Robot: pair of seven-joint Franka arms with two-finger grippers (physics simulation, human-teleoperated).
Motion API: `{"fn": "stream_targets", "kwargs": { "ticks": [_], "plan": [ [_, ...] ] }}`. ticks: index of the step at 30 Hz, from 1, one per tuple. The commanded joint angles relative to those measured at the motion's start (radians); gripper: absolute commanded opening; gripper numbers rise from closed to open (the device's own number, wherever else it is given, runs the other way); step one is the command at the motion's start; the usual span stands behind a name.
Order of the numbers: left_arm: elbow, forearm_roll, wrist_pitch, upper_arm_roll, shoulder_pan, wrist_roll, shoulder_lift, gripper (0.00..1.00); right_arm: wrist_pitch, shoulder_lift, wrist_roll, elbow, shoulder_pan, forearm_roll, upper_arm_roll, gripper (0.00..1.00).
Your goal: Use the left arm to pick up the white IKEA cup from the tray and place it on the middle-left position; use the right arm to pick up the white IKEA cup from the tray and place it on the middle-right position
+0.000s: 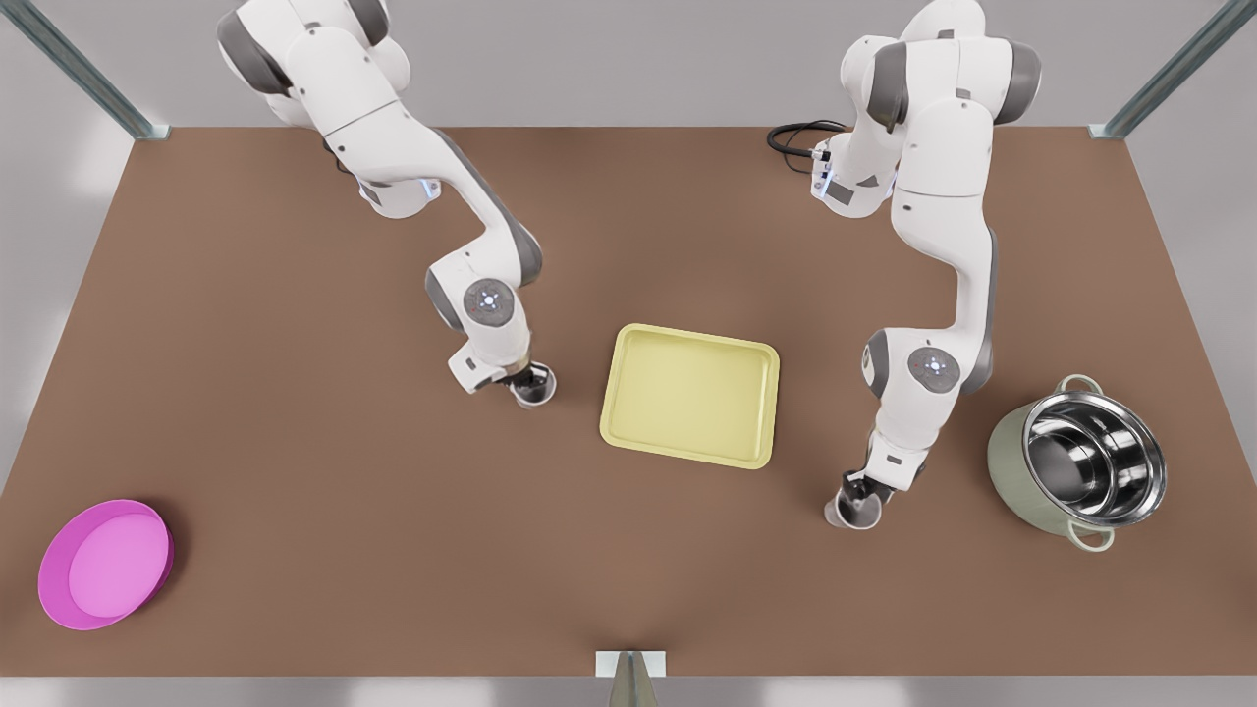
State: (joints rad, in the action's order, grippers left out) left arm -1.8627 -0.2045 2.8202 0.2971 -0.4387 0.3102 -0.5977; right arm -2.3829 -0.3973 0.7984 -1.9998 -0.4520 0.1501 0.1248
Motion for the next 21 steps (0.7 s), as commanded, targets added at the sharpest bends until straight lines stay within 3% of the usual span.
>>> {"fn": "stream_targets", "kwargs": {
  "ticks": [1,2,5,7,11,12,13,15,17,19,21],
  "plan": [
    [0.000,0.000,0.025,0.000,0.000,-0.103,-0.001,1.00,-0.114,0.006,-0.215,-0.016,0.003,0.000,0.001,0.52],
    [0.000,0.000,0.025,0.000,0.000,-0.103,-0.001,1.00,-0.114,0.005,-0.215,-0.016,0.003,0.000,0.003,0.73],
    [0.000,0.002,0.025,0.000,-0.002,-0.103,-0.001,1.00,-0.114,0.005,-0.215,-0.014,0.003,0.000,0.003,0.86],
    [0.000,0.002,0.025,0.000,-0.002,-0.103,-0.001,1.00,-0.114,0.008,-0.215,-0.011,0.004,0.000,0.001,1.00],
    [-0.001,0.007,-0.016,0.002,-0.005,-0.105,0.035,1.00,-0.111,0.031,-0.215,-0.013,0.009,0.000,0.001,1.00],
    [-0.001,0.022,-0.186,0.002,-0.008,-0.160,0.136,1.00,-0.104,0.052,-0.217,-0.014,0.012,0.000,0.001,1.00],
    [0.052,0.022,-0.611,0.013,-0.005,-0.252,0.306,1.00,-0.098,0.078,-0.235,-0.014,0.036,0.000,0.001,1.00],
    [0.399,0.072,-1.215,0.060,-0.003,-0.332,0.349,1.00,-0.045,0.115,-0.284,-0.013,0.075,0.000,-0.001,1.00],
    [0.438,0.119,-1.288,0.063,-0.003,-0.364,0.389,1.00,-0.001,0.204,-0.334,0.021,0.167,0.002,-0.007,1.00],
    [0.473,0.116,-1.289,0.065,-0.003,-0.364,0.388,1.00,0.388,0.222,-0.522,0.260,0.269,-0.027,-0.014,1.00],
    [0.533,0.117,-1.371,0.068,-0.003,-0.364,0.389,1.00,0.663,0.271,-0.633,0.401,0.440,-0.089,0.047,1.00]
  ]
}}
